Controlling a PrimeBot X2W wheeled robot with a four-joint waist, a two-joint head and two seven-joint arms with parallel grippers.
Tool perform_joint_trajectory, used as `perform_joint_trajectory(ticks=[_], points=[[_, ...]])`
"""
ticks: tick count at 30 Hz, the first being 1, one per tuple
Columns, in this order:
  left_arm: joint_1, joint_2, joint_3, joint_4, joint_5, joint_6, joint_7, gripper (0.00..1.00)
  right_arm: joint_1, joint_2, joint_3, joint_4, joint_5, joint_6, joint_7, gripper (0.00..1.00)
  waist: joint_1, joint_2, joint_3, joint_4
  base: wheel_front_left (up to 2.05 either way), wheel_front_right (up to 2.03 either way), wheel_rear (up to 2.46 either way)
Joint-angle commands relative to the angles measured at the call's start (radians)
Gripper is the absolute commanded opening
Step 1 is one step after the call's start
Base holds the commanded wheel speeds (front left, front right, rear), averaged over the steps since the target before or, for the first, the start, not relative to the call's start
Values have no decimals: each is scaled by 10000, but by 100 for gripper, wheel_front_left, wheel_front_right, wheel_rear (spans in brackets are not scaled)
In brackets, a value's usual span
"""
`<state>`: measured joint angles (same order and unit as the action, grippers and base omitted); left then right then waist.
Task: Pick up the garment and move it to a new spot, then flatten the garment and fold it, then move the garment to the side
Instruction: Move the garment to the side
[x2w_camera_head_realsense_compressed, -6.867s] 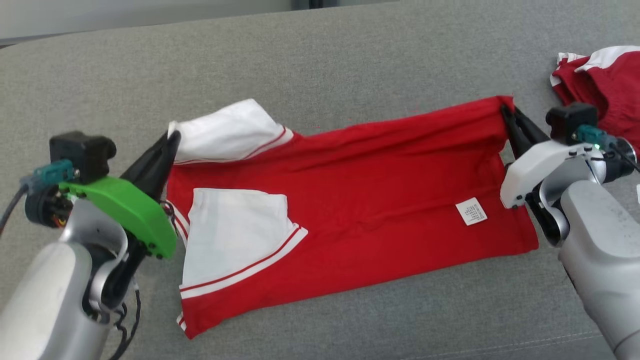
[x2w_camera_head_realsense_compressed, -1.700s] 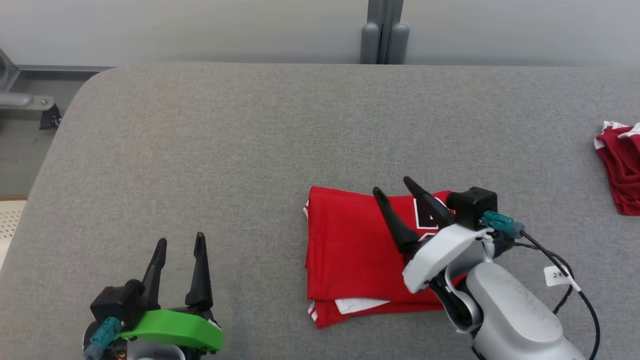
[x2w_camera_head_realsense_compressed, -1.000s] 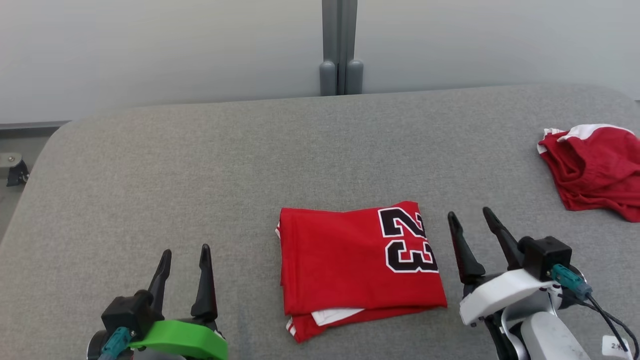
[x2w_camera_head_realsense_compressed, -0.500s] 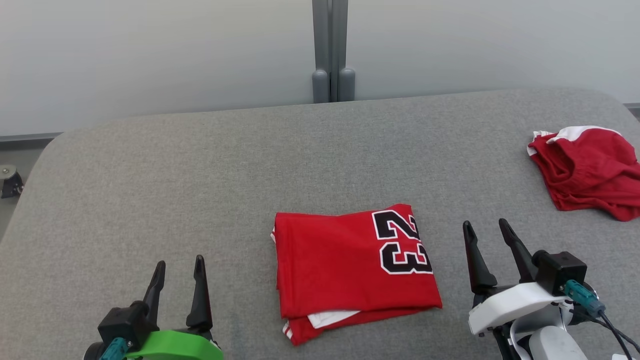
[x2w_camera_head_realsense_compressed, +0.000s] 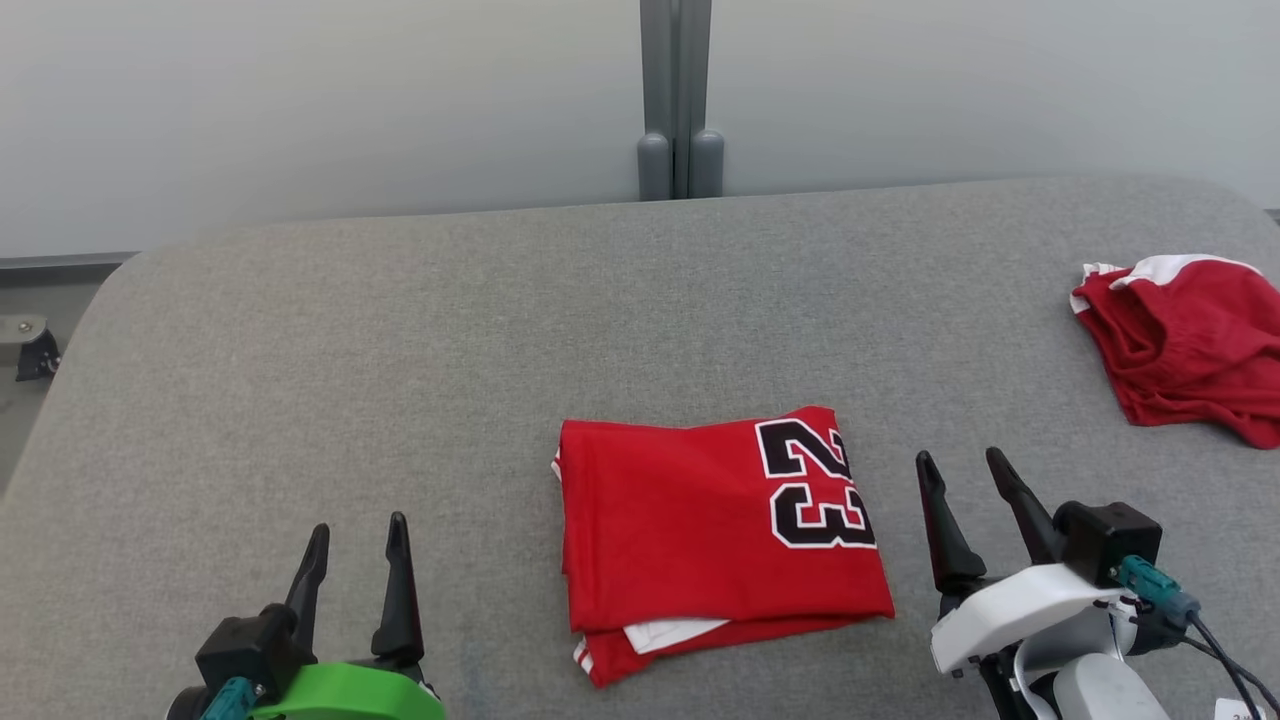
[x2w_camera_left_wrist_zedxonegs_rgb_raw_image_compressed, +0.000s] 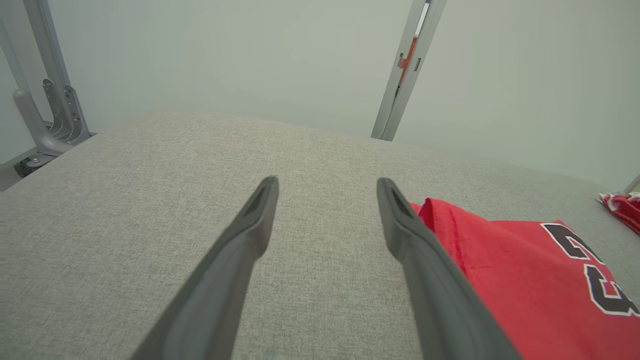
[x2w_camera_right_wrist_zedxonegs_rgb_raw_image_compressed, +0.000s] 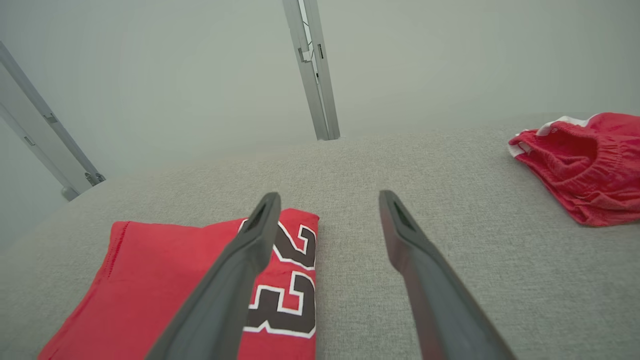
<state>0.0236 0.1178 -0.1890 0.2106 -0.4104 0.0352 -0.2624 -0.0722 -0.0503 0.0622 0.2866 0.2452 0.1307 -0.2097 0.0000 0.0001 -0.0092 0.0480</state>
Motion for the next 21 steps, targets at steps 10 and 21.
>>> perform_joint_trajectory(ticks=[10,21], points=[[1,71,66,-93,285,-42,-28,100,-836,-16,-402,500,13,-3,2217,100,0,-1,128,560,0,0,0],[-257,101,8,-166,256,-11,-18,100,-1914,-55,-685,2572,-120,-3,3611,100,0,-1,677,1346,0,0,0]])
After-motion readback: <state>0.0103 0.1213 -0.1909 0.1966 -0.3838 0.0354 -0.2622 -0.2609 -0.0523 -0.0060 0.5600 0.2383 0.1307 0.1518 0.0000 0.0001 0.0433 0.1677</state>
